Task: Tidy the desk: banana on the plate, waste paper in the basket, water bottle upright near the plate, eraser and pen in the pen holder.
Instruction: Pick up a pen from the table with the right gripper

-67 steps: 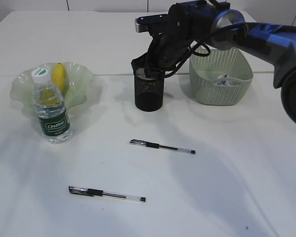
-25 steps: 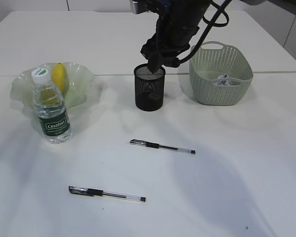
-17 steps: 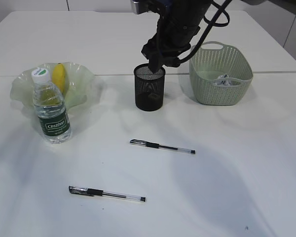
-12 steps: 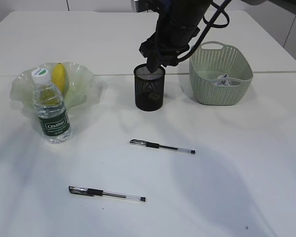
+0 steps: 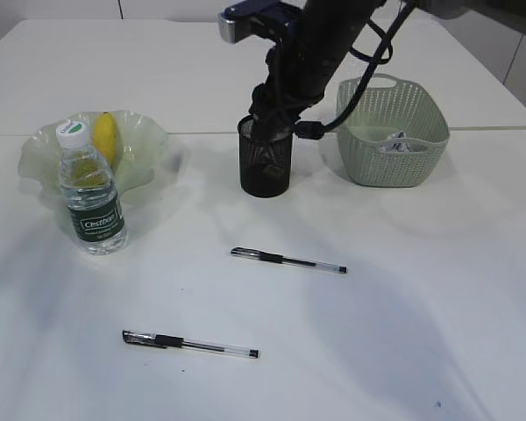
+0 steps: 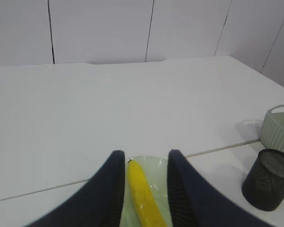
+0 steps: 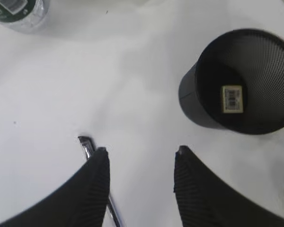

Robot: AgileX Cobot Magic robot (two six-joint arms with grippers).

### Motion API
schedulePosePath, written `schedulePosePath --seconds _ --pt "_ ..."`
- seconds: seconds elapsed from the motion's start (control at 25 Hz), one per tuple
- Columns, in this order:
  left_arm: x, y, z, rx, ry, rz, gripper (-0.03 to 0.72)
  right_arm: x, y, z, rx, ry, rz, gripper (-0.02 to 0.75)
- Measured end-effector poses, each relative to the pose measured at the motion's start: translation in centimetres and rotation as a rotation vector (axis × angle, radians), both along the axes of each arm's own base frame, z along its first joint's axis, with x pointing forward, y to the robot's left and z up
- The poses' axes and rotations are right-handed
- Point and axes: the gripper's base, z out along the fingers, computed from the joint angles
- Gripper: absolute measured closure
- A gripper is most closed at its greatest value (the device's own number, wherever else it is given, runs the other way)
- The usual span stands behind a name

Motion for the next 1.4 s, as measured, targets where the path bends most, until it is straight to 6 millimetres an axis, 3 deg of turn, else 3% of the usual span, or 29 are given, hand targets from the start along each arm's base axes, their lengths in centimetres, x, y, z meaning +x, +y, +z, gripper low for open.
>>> schedulePosePath --seconds 0.28,0.4,0.96,1.2,1.4 --pt "0.0 0.0 -0.1 0.011 0.008 -0.004 0.474 -1.2 -0.4 -4.9 -0.057 0.161 0.013 0.405" --pt "0.0 0.0 -0.1 0.013 0.010 -0.005 0.474 -1.7 -0.3 -6.0 -0.057 0.196 0.052 0.405" --pt "-0.1 0.0 -0.4 0.048 0.033 -0.015 0.474 -2.1 0.4 -6.3 0.014 0.189 0.181 0.475" --pt "-0.2 -0.1 -0.6 0.058 0.059 -0.019 0.474 -1.8 0.5 -8.2 -0.006 0.197 0.247 0.477" --pt "-0.2 -0.1 -0.7 0.052 0.062 -0.018 0.474 -1.8 0.5 -8.4 -0.018 0.162 0.340 0.477"
